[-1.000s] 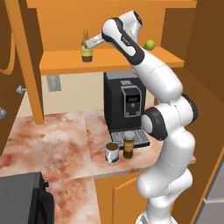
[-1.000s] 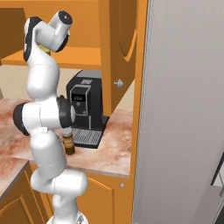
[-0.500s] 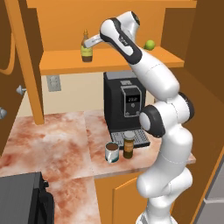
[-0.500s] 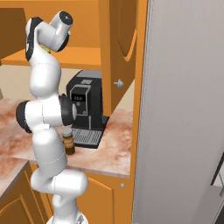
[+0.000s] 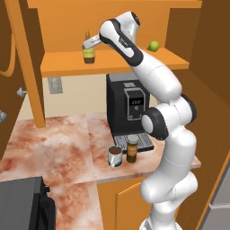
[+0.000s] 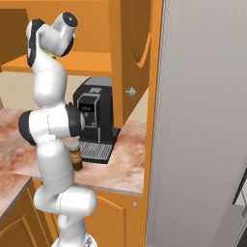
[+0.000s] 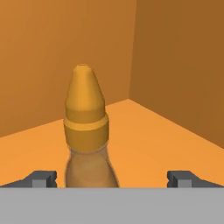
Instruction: Pick the cinnamon and honey bottle from the cabinet and place them next to the mug.
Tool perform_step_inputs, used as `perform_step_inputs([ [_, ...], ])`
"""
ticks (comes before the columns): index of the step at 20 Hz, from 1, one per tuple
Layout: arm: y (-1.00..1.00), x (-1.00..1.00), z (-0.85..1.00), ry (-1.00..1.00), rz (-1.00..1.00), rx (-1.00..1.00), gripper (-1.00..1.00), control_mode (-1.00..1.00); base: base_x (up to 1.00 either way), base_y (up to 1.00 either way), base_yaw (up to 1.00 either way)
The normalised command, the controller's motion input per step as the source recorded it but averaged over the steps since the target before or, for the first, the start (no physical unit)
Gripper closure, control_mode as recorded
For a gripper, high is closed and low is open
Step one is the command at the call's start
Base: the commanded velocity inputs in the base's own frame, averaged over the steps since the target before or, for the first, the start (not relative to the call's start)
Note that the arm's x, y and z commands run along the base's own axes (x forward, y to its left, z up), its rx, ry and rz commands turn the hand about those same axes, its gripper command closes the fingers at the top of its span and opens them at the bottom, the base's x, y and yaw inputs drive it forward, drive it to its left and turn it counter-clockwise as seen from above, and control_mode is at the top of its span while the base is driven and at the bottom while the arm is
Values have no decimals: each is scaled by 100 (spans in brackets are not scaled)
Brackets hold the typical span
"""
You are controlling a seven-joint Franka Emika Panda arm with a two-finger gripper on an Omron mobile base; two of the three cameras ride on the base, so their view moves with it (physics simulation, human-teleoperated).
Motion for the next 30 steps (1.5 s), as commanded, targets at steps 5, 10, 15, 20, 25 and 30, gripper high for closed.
perform_step_inputs([
  [5,4,2,0,0,0,0,-100,-100,0,0,0],
  [10,0,0,0,0,0,0,-100,-100,0,0,0],
  [15,0,0,0,0,0,0,100,-100,0,0,0],
  [20,0,0,0,0,0,0,100,-100,0,0,0],
  [25,-1,-10,0,0,0,0,100,-100,0,0,0],
  [30,0,-41,0,0,0,0,100,-100,0,0,0],
])
